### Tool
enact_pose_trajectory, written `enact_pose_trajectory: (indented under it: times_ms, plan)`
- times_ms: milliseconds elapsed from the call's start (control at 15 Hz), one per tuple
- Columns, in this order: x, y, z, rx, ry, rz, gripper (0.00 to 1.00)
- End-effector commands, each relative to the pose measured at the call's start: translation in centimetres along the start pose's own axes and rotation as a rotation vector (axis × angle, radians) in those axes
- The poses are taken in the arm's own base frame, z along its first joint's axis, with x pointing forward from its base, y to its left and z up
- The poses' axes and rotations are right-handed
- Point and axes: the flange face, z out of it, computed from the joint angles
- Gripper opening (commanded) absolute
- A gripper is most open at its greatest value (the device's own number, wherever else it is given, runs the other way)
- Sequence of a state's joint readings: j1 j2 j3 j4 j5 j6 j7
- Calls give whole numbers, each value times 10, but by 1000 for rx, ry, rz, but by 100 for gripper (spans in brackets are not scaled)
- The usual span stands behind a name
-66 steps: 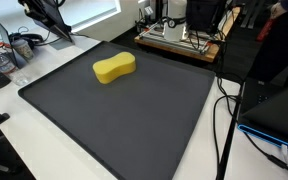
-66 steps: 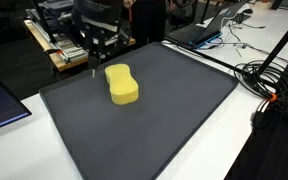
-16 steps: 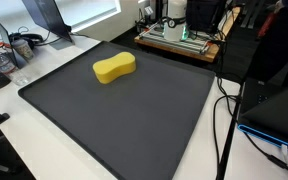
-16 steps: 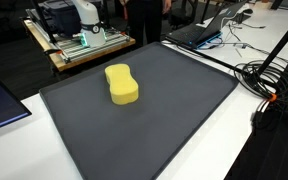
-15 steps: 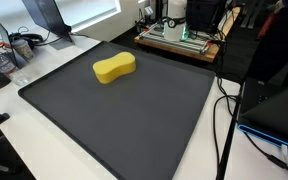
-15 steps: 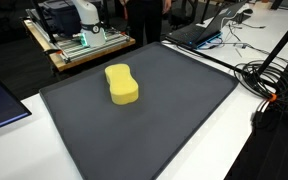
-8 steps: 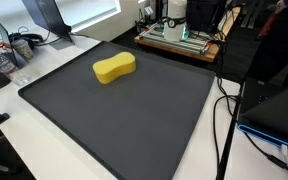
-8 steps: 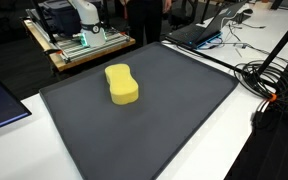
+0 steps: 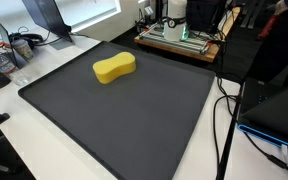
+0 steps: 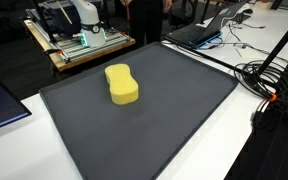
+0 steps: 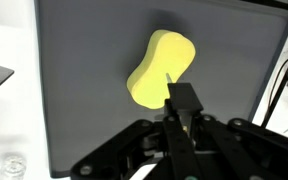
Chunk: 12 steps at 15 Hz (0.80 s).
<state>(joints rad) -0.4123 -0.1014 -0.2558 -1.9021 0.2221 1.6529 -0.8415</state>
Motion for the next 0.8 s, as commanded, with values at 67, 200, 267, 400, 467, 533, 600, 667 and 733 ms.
enact_pose_trajectory:
  times_ms: [67, 200, 267, 400, 467, 533, 600, 667, 733]
  plan:
    - [2, -7, 7, -46, 55, -39, 3]
    - [3, -19, 18, -46, 115, -21, 3]
    - [-1, -25, 26, -51, 131, -20, 3]
    - [-7, -32, 40, -120, 192, -39, 3]
    - [-11, -33, 45, -157, 210, -39, 3]
    - [-17, -34, 52, -185, 229, -38, 3]
    - [-26, -36, 61, -198, 232, -18, 3]
    - [-33, -37, 69, -211, 240, -3, 3]
    - [-41, -38, 78, -213, 233, 30, 3]
